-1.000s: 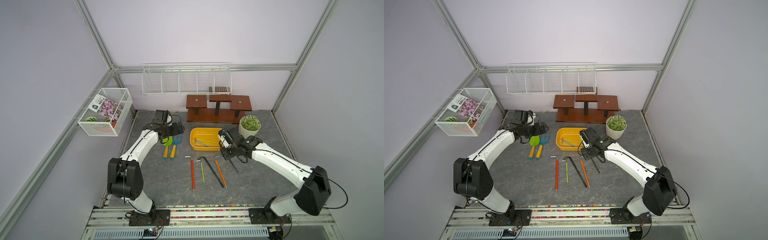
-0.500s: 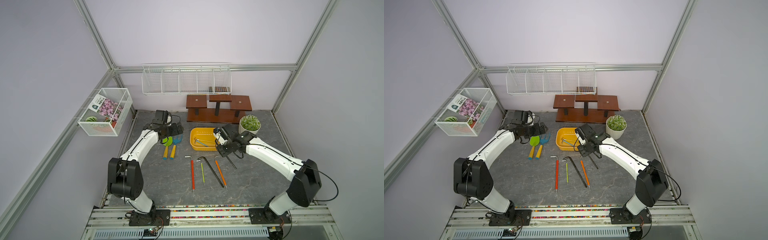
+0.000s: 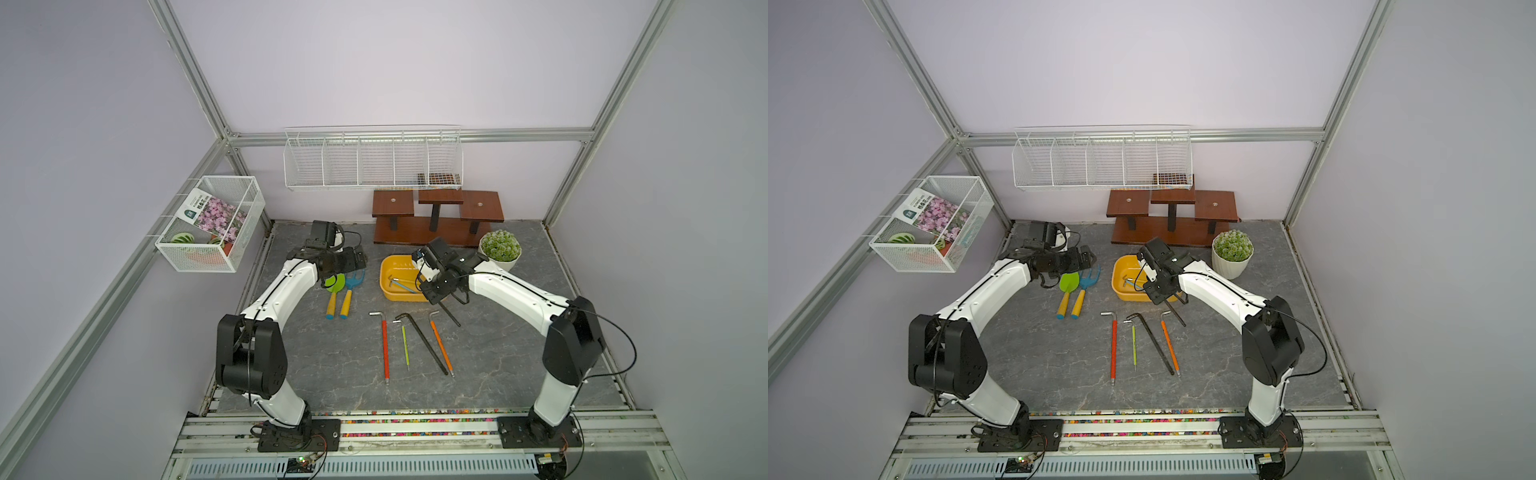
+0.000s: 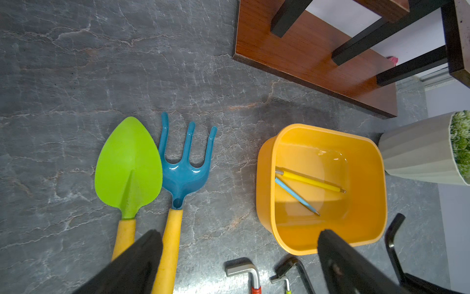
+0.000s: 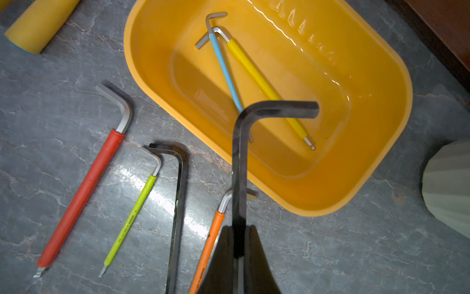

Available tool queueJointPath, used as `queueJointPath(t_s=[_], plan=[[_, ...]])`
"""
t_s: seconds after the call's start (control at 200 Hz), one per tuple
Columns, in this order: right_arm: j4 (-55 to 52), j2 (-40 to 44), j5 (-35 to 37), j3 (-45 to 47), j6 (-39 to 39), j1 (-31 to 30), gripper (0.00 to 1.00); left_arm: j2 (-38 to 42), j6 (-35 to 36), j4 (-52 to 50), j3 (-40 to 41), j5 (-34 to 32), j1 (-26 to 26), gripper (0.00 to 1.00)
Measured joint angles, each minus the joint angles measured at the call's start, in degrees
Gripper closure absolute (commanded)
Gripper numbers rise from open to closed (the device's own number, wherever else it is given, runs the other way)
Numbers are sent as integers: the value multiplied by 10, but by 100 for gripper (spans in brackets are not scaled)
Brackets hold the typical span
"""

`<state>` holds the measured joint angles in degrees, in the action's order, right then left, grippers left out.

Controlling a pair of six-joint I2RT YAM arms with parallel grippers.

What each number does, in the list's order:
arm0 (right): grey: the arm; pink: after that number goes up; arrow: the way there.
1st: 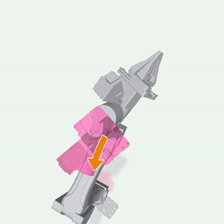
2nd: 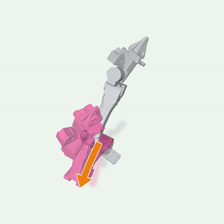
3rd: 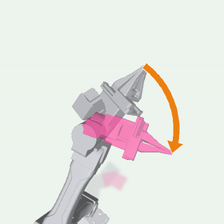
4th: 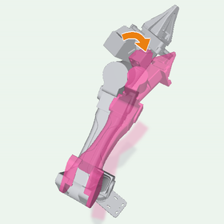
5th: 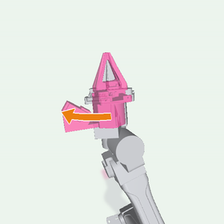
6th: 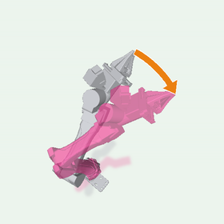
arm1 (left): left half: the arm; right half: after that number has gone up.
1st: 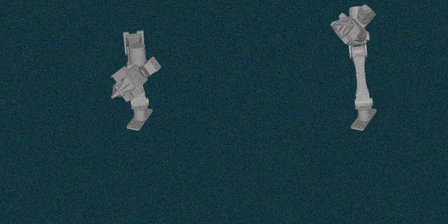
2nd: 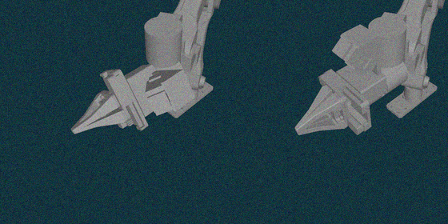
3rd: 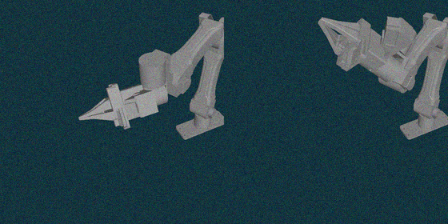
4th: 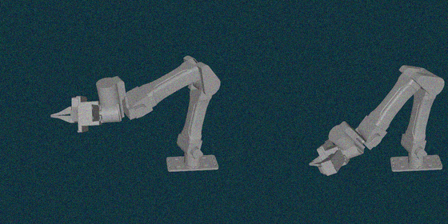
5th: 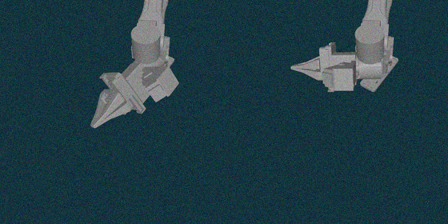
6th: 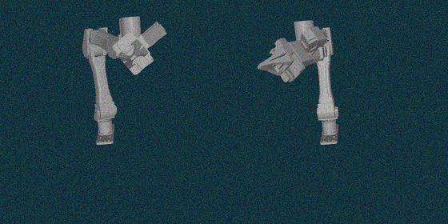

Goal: Put the hex key on the desktop into the storage box
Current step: Place the Allen key in the storage box.

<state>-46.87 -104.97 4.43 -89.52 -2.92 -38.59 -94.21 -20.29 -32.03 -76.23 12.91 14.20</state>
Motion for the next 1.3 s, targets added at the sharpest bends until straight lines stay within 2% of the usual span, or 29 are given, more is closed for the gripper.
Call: queueJointPath(t_s=[0.435,0.835,1.299], plan=[[-17,-98,24,-110,73,3,100,0,0,0,0,0,0,0],[-16,-134,-24,-150,144,28,100,-5,0,0,0,0,1,0],[-18,-241,-74,-261,188,33,100,-7,0,0,0,0,2,0]])
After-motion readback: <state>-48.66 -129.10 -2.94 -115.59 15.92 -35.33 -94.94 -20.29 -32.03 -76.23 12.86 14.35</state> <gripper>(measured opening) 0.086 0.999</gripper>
